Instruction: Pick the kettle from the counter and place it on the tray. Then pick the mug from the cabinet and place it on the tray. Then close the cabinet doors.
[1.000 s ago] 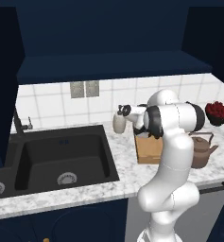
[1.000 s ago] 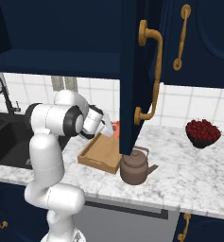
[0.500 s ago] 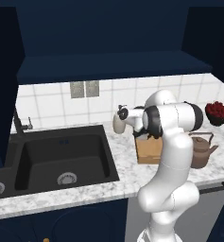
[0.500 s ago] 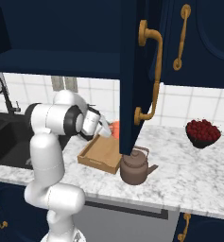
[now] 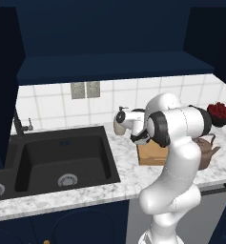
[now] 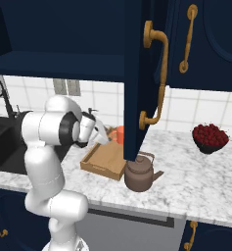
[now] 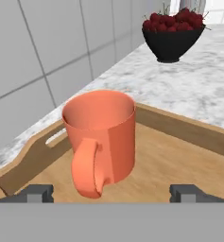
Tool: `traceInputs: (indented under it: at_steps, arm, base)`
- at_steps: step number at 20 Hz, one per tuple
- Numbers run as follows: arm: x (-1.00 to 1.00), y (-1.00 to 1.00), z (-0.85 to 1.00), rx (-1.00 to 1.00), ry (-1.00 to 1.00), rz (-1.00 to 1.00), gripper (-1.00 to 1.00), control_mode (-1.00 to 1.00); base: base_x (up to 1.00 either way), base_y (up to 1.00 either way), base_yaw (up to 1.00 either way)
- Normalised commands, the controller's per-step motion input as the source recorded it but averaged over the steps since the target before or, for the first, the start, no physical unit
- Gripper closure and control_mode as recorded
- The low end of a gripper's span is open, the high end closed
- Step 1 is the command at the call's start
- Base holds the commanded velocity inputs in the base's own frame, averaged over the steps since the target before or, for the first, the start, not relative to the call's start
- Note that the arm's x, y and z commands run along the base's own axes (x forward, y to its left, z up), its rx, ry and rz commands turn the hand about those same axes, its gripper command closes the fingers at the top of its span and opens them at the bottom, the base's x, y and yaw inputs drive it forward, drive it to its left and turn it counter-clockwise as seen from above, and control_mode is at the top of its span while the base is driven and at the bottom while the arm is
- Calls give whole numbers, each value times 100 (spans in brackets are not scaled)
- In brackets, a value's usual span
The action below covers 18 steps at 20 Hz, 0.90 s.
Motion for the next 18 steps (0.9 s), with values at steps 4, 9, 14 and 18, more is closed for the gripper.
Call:
traceInputs:
  at_steps: [4, 9, 14, 18]
  arm:
    - [-76, 0, 72, 0, -14, -8, -100, -100]
    - [-71, 0, 86, 0, -8, -10, -100, -100]
    - [-78, -14, 88, 0, 0, -15, -100, -100]
    - [-79, -32, 74, 4, 0, -22, -100, -100]
  base:
    - [0, 0, 0]
    - [0, 0, 0]
    - [0, 0, 0]
    - [0, 0, 0]
